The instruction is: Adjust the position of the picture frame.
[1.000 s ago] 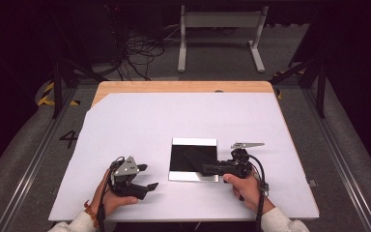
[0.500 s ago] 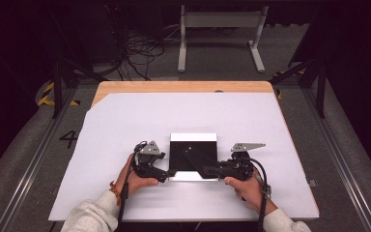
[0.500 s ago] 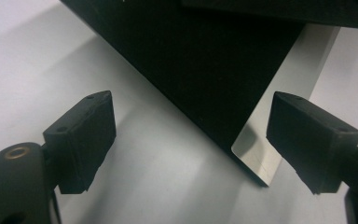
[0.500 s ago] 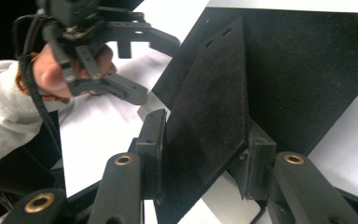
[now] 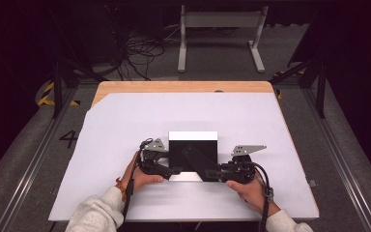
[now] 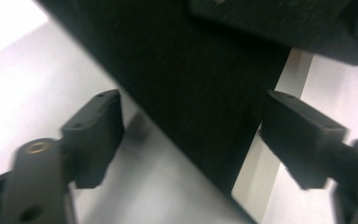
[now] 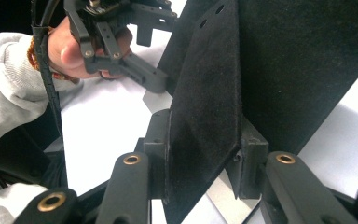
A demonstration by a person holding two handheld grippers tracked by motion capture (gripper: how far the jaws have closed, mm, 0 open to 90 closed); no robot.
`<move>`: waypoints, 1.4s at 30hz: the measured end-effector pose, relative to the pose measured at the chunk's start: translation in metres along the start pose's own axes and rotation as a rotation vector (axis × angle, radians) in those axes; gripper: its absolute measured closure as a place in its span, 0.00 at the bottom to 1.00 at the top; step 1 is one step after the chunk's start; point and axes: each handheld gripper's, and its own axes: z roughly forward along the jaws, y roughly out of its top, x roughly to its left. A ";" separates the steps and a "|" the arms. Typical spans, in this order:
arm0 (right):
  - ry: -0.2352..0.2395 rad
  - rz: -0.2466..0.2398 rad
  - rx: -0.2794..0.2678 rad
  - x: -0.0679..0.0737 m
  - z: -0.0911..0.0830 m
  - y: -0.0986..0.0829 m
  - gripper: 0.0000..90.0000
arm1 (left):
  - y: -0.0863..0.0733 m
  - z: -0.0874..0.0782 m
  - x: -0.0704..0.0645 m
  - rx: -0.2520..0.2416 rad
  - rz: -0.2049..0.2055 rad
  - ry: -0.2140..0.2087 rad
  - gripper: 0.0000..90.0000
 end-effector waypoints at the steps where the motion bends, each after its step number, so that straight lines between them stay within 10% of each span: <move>1: -0.002 -0.003 0.001 0.000 0.000 0.000 0.72 | 0.000 0.001 -0.001 -0.002 0.003 -0.004 0.29; 11: -0.014 -0.023 0.007 0.002 -0.001 0.000 0.72 | 0.005 0.006 0.000 -0.007 0.020 -0.076 0.41; 42: -0.179 -0.124 0.037 0.011 0.005 0.002 0.80 | 0.017 -0.013 -0.013 -0.072 0.166 0.118 0.69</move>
